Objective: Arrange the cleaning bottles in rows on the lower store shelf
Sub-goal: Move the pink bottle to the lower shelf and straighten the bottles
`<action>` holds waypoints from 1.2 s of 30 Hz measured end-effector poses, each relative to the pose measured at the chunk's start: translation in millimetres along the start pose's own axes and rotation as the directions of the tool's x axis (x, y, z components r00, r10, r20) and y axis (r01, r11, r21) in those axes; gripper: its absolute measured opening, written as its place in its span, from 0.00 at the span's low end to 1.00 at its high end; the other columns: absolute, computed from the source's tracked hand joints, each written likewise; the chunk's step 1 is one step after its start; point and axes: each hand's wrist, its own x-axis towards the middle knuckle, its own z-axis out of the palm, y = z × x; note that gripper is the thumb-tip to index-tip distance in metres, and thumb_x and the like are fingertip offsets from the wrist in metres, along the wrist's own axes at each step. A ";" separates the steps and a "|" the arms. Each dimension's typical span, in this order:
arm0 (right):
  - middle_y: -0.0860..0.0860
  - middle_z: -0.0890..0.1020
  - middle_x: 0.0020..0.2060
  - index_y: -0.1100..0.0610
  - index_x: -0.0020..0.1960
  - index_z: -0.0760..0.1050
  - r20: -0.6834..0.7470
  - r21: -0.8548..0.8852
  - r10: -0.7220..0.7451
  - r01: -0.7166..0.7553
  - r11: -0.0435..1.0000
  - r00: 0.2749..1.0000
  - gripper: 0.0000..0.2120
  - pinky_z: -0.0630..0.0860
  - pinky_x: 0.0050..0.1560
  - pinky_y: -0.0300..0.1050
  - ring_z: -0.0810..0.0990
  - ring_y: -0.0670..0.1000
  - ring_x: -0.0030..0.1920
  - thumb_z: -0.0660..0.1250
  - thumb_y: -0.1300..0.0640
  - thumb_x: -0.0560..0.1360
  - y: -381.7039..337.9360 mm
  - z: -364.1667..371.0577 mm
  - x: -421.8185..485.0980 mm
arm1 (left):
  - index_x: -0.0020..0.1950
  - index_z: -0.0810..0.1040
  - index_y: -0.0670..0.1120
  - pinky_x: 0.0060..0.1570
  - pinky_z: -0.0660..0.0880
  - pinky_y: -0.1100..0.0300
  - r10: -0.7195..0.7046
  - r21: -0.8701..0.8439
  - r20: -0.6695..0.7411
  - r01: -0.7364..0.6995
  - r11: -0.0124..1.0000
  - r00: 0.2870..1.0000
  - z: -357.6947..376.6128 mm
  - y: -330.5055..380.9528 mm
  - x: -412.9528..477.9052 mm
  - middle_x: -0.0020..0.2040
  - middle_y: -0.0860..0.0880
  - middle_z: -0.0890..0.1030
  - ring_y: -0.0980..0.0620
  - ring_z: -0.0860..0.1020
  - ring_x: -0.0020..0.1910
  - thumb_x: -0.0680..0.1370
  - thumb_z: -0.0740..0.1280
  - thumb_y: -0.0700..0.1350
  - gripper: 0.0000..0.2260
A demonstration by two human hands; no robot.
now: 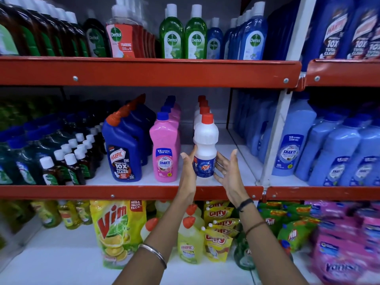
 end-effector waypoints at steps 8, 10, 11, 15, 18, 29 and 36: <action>0.53 0.70 0.69 0.53 0.69 0.67 -0.029 -0.014 -0.008 0.007 1.000 1.000 0.40 0.67 0.63 0.50 0.69 0.52 0.68 0.49 0.29 0.67 -2.0 1.2 -0.3 | 0.73 0.61 0.61 0.64 0.63 0.58 -0.022 -0.030 -0.005 0.021 0.999 1.000 -1.8 -3.8 1.9 0.73 0.56 0.64 0.57 0.63 0.70 0.76 0.38 0.65 0.29; 0.53 0.73 0.65 0.54 0.67 0.68 -0.140 -0.039 -0.106 0.102 0.994 0.984 0.34 0.70 0.60 0.44 0.71 0.52 0.67 0.49 0.33 0.72 6.1 5.6 -9.3 | 0.74 0.64 0.57 0.65 0.63 0.58 0.026 -0.030 -0.036 -0.027 0.999 0.999 -5.0 -6.5 -2.0 0.73 0.55 0.65 0.55 0.63 0.72 0.71 0.43 0.72 0.37; 0.51 0.75 0.62 0.53 0.65 0.70 -0.201 -0.079 -0.204 0.192 0.978 0.958 0.30 0.70 0.58 0.40 0.72 0.51 0.65 0.50 0.35 0.74 12.2 9.7 -16.8 | 0.73 0.66 0.56 0.66 0.62 0.58 0.079 -0.010 -0.074 -0.080 0.997 0.994 -7.1 -8.4 -6.0 0.72 0.57 0.66 0.56 0.64 0.72 0.69 0.44 0.76 0.40; 0.50 0.75 0.62 0.48 0.62 0.72 -0.039 -0.195 -0.435 0.420 0.886 0.900 0.23 0.68 0.60 0.34 0.72 0.44 0.63 0.50 0.38 0.75 40.3 39.9 -43.3 | 0.69 0.71 0.54 0.69 0.65 0.62 0.380 0.134 -0.271 -0.357 0.925 0.884 -18.0 -15.1 -22.6 0.69 0.61 0.71 0.59 0.67 0.71 0.75 0.48 0.74 0.33; 0.47 0.69 0.69 0.46 0.66 0.68 0.141 -0.166 -0.342 0.363 0.917 0.929 0.29 0.65 0.65 0.34 0.67 0.42 0.68 0.47 0.32 0.73 43.7 68.2 -42.0 | 0.71 0.70 0.45 0.66 0.69 0.64 0.422 0.163 -0.429 -0.391 0.906 0.799 -36.3 -14.0 -20.6 0.69 0.57 0.72 0.59 0.69 0.69 0.80 0.48 0.61 0.28; 0.52 0.75 0.63 0.55 0.69 0.68 0.053 0.108 -0.074 0.068 0.992 0.996 0.36 0.75 0.42 0.28 0.75 0.41 0.57 0.45 0.33 0.73 42.5 111.4 -3.0 | 0.73 0.68 0.48 0.45 0.76 0.73 0.177 -0.022 -0.333 -0.195 0.980 0.926 -91.7 -5.1 6.4 0.61 0.54 0.77 0.69 0.78 0.51 0.77 0.45 0.63 0.32; 0.51 0.75 0.63 0.53 0.68 0.68 0.018 0.097 -0.108 0.105 0.990 0.994 0.34 0.76 0.45 0.30 0.75 0.41 0.58 0.45 0.34 0.73 43.7 111.2 -7.1 | 0.73 0.68 0.47 0.44 0.76 0.74 0.124 -0.067 -0.293 -0.149 0.986 0.948 -99.6 -4.1 9.0 0.59 0.55 0.78 0.69 0.79 0.51 0.81 0.44 0.59 0.28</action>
